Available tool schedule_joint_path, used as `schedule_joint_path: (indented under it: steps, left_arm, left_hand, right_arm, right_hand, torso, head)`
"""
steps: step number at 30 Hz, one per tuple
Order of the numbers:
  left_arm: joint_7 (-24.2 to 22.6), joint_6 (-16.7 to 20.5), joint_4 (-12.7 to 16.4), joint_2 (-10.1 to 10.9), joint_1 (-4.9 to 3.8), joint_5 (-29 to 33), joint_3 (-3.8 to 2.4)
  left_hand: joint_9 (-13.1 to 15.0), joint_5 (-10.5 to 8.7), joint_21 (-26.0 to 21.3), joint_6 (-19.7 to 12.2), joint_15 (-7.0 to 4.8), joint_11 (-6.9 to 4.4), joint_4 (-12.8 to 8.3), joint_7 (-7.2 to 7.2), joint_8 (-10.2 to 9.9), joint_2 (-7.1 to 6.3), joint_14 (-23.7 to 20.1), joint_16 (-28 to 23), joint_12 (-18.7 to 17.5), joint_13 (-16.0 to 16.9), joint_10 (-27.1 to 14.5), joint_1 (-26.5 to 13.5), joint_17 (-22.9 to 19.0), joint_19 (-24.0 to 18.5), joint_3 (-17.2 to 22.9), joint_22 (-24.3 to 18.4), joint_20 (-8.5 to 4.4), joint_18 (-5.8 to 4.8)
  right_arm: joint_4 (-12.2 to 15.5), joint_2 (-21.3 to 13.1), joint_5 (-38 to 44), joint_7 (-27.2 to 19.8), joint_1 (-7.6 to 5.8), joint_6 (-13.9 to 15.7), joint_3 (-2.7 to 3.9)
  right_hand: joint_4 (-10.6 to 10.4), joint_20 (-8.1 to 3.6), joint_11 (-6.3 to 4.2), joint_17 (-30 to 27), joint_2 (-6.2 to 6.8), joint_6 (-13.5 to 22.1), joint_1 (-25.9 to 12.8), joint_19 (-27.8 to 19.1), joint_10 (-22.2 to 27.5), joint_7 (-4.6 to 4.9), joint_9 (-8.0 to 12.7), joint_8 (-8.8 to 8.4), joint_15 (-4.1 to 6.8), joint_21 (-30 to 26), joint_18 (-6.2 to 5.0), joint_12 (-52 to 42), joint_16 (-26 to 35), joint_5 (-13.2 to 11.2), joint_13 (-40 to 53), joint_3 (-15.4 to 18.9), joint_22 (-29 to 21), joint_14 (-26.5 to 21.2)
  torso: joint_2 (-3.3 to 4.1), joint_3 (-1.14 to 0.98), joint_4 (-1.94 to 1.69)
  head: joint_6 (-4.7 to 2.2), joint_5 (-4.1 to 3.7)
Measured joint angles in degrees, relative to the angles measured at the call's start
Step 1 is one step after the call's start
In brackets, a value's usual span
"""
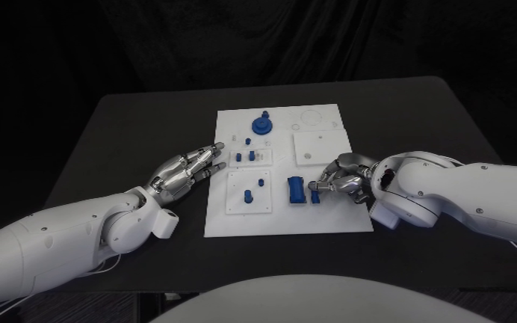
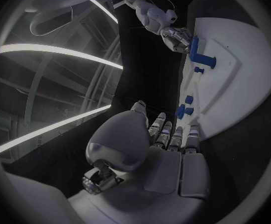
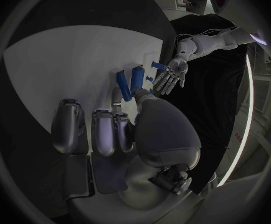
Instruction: Assemble the parts on the task board
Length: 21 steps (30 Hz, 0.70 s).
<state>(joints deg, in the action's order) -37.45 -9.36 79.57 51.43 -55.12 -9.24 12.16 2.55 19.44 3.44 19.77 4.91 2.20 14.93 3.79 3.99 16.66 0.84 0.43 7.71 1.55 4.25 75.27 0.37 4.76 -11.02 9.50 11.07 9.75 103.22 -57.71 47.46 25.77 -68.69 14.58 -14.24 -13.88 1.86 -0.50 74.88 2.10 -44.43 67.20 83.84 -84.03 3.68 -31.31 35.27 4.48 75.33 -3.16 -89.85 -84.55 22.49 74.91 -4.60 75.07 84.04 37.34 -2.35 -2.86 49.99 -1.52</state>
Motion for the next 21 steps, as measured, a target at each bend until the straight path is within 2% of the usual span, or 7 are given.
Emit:
schedule_joint_path:
  steps: [2,7,9,15,16,19,21]
  left_arm:
    - [0.03,-0.03,0.00,0.04,0.00,0.00,0.00]
    - [0.10,-0.07,0.00,0.10,0.00,0.00,0.00]
    - [0.13,-0.09,-0.01,0.10,0.00,0.00,0.00]
    - [0.19,-0.14,-0.08,0.00,0.01,0.00,0.00]
    - [0.20,-0.16,-0.08,-0.01,0.01,0.00,0.00]
    - [0.21,-0.20,-0.08,-0.01,0.02,0.00,0.00]
    - [0.21,-0.21,-0.06,0.01,0.04,0.00,0.00]
  left_hand:
    - [0.00,0.00,0.00,0.00,0.00,0.00,0.00,0.00,0.00,0.00,0.00,0.00,0.00,0.00,0.00,0.00,0.00,0.00,0.00,0.00,0.00,0.00]
    - [0.00,0.00,0.00,0.00,0.00,-0.02,-0.09,0.00,0.00,0.00,0.00,0.00,0.00,0.00,-0.02,0.00,0.00,0.00,0.09,0.00,0.00,0.00]
    - [0.00,0.00,0.00,0.00,0.00,-0.02,-0.16,0.00,0.00,0.00,0.00,0.00,0.00,0.00,-0.02,0.00,0.00,0.00,0.16,0.00,0.00,0.00]
    - [-0.01,0.00,0.00,0.00,0.00,-0.02,-0.16,0.00,0.00,0.00,0.00,0.00,0.00,0.00,-0.02,0.00,-0.01,0.00,0.16,-0.01,0.00,0.00]
    - [0.00,0.00,0.00,0.00,0.00,-0.02,-0.16,0.00,0.00,0.00,0.00,0.00,0.00,0.00,-0.02,0.00,-0.01,0.00,0.16,-0.01,0.00,0.00]
    - [-0.01,0.00,0.00,0.00,0.00,-0.02,-0.16,0.00,0.00,0.00,0.00,0.00,0.00,0.00,-0.02,0.00,-0.01,0.00,0.16,0.00,0.00,0.00]
    - [-0.01,0.00,0.00,0.00,0.00,-0.02,-0.16,0.00,0.00,0.00,0.00,0.00,0.00,-0.01,-0.02,0.00,-0.01,0.00,0.16,-0.01,0.00,0.00]
  right_arm:
    - [-0.04,0.06,0.34,0.18,0.01,-0.14,0.00]
    - [-0.08,0.11,0.93,0.57,0.02,-0.43,0.01]
    - [-0.09,0.11,1.12,0.73,0.02,-0.50,0.01]
    - [0.07,-0.15,1.95,1.09,0.04,-0.54,0.01]
    - [0.20,-0.28,2.21,1.10,0.05,-0.49,0.01]
    - [0.70,-0.70,2.91,0.92,0.05,0.05,0.00]
    - [1.20,-1.21,3.68,0.43,0.05,0.89,0.00]
  right_hand:
    - [-0.31,0.00,0.00,0.00,0.02,-0.17,-0.26,0.00,0.00,0.17,0.10,0.00,0.00,0.00,0.01,0.00,0.00,-2.49,0.00,1.03,0.00,0.00]
    - [-0.83,0.00,0.00,0.02,-0.24,-0.17,-0.52,0.00,0.00,0.17,0.24,0.29,0.00,0.00,0.01,0.00,0.00,-6.49,0.00,3.03,0.00,0.00]
    - [-1.00,0.00,0.00,0.02,-0.24,-0.17,-0.51,0.00,0.00,0.17,0.22,0.57,0.00,0.00,0.01,0.00,0.00,-7.30,0.00,3.40,0.00,0.00]
    - [-1.47,0.00,0.00,0.02,-0.44,-0.48,-1.17,0.00,0.00,-0.14,-0.30,1.90,0.00,-0.22,0.02,0.00,0.00,-8.99,0.03,4.63,0.00,0.00]
    - [-1.53,0.00,0.00,0.02,-0.44,-0.67,-1.17,0.00,0.00,0.03,-0.41,2.21,0.00,-0.22,0.02,0.00,0.00,-9.02,0.04,4.69,0.00,0.00]
    - [-1.53,0.00,0.00,0.06,-0.69,-1.09,-1.41,0.00,0.00,-0.35,-1.16,3.68,0.00,-0.22,0.02,0.00,0.00,-8.99,0.04,5.47,0.00,0.00]
    - [-1.20,0.00,-0.12,0.07,-1.03,-1.09,-1.06,0.00,0.12,-0.35,-1.74,4.85,0.00,-0.22,0.02,0.00,0.00,-8.10,0.04,5.80,0.00,0.00]
  torso:
    - [0.00,0.00,0.00]
    - [0.00,0.00,0.00]
    - [0.00,0.00,0.00]
    - [0.00,0.00,0.00]
    - [0.00,0.00,0.00]
    - [0.00,0.00,0.00]
    - [0.00,0.00,0.00]
  head:
    - [0.00,0.07]
    - [0.00,0.14]
    - [0.00,0.14]
    - [0.00,0.21]
    - [0.00,0.23]
    - [0.00,0.29]
    - [0.00,0.36]
